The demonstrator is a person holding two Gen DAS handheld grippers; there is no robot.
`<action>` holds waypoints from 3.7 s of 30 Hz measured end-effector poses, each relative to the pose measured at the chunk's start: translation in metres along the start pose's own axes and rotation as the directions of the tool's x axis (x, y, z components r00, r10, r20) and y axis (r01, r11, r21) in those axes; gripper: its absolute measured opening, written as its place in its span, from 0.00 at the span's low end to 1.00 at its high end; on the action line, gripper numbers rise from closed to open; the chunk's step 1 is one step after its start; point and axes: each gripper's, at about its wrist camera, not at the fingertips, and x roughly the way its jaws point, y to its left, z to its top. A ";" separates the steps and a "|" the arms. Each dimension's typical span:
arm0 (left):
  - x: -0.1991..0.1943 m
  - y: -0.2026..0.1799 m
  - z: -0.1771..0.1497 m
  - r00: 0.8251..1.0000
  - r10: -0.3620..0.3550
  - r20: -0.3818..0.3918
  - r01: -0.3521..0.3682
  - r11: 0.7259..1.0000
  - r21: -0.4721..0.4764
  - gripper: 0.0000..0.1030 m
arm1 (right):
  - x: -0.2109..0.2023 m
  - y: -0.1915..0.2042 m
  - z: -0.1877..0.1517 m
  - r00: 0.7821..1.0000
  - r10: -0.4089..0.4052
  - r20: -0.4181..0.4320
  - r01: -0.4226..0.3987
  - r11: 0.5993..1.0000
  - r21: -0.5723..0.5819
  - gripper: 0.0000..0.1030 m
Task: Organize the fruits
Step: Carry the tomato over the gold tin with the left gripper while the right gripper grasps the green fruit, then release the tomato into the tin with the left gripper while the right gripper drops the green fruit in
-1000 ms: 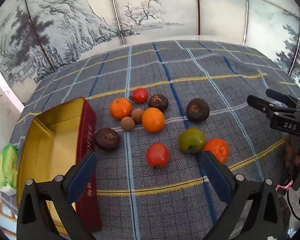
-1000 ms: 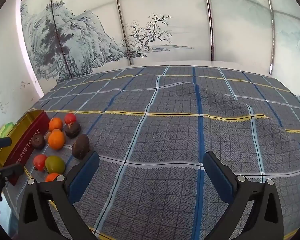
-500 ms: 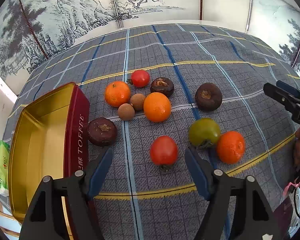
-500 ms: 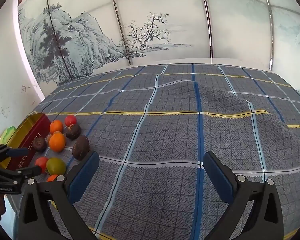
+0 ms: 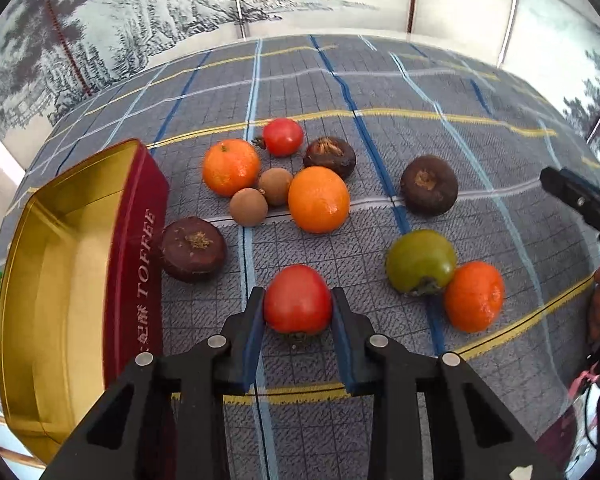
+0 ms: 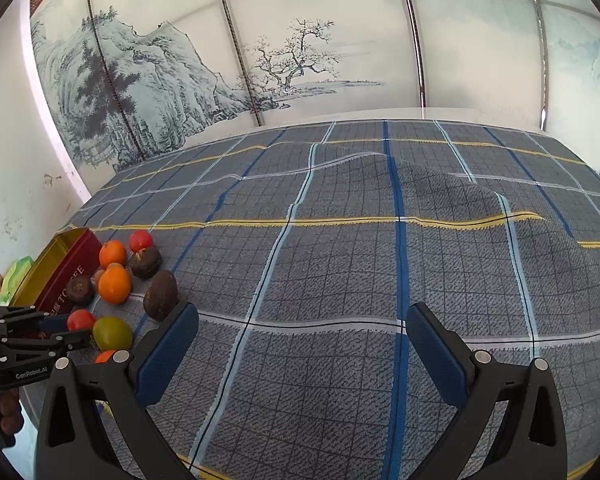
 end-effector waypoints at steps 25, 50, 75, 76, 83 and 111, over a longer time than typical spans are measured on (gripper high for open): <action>-0.059 0.020 -0.004 0.996 -0.065 0.056 0.069 0.994 -0.080 0.27 | -0.034 0.086 -0.025 0.955 0.268 -0.127 -0.293 0.916 -0.272 0.99; -0.090 0.048 -0.006 0.991 -0.064 0.114 0.078 0.989 -0.122 0.27 | 0.014 0.138 -0.012 0.926 0.275 -0.259 -0.359 0.855 -0.374 0.75; -0.046 0.161 0.019 0.988 0.149 0.033 -0.143 0.978 -0.150 0.27 | -0.002 0.160 0.005 0.931 0.289 -0.224 -0.351 0.877 -0.328 0.38; -0.043 0.164 0.020 0.988 0.154 0.026 -0.148 0.977 -0.152 0.27 | -0.003 0.161 0.005 0.931 0.290 -0.221 -0.351 0.877 -0.328 0.38; -0.021 0.181 0.029 0.983 0.184 -0.015 -0.184 0.974 -0.135 0.28 | -0.009 0.168 0.007 0.933 0.294 -0.206 -0.349 0.877 -0.330 0.38; -0.129 0.214 -0.053 0.948 0.123 0.293 0.012 0.908 -0.419 0.99 | 0.019 0.273 0.045 0.845 0.470 -0.254 -0.533 0.774 -0.341 0.38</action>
